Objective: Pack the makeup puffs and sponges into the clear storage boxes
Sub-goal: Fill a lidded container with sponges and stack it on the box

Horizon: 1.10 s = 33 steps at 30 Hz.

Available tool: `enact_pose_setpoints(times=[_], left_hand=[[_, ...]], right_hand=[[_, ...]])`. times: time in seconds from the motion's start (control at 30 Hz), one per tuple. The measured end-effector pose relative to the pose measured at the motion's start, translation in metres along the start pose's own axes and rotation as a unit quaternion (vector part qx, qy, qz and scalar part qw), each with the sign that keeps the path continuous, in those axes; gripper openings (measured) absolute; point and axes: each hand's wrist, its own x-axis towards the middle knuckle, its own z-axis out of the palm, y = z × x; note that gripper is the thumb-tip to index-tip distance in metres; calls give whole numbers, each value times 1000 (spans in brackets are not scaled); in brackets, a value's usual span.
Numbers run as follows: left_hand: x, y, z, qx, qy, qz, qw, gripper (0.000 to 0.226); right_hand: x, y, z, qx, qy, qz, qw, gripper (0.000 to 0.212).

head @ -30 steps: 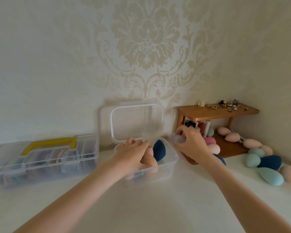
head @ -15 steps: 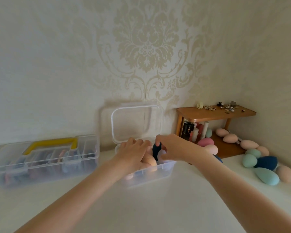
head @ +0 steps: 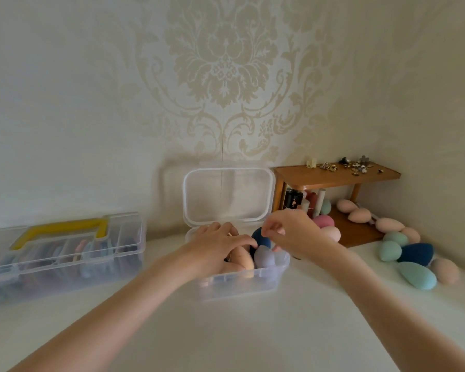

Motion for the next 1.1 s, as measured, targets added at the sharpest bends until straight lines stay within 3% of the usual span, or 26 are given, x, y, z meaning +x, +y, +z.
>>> enact_pose_setpoints(times=[0.07, 0.1, 0.2, 0.27, 0.43, 0.5, 0.57, 0.63, 0.73, 0.83, 0.97, 1.1], left_hand=[[0, 0, 0, -4, -7, -5, 1000, 47], [0, 0, 0, -6, -8, -7, 1000, 48], [0, 1, 1, -17, 1, -12, 1000, 50], [0, 1, 1, -27, 8, -16, 999, 51], [3, 0, 4, -24, 25, -41, 999, 52], [4, 0, 4, -13, 19, -48, 999, 53], [6, -1, 3, -10, 10, -54, 998, 52], [5, -2, 0, -28, 11, -62, 998, 52], [1, -5, -7, -99, 46, -72, 991, 50], [-9, -14, -21, -127, 96, -98, 982, 38], [-27, -27, -36, -125, 11, -136, 983, 25], [-31, -28, -32, -92, -56, -139, 984, 26]], right_hand=[[3, 22, -9, 57, 114, 44, 991, 23], [7, 30, -8, 47, 124, 62, 989, 24], [19, 47, 11, -25, -8, 53, 998, 30], [22, 47, 23, -30, -42, 41, 998, 26], [15, 45, 18, 38, 135, 153, 978, 9], [5, 43, 5, 99, 147, 175, 968, 15], [-6, 37, -11, 157, 139, 141, 968, 24], [-16, 24, -26, 275, 102, 97, 951, 32], [-24, 3, -35, 484, -62, 48, 871, 33], [-17, -13, -22, 529, -177, -2, 830, 23], [7, -31, 3, 470, -225, 4, 854, 32], [15, -42, 14, 388, -239, 3, 890, 16]])
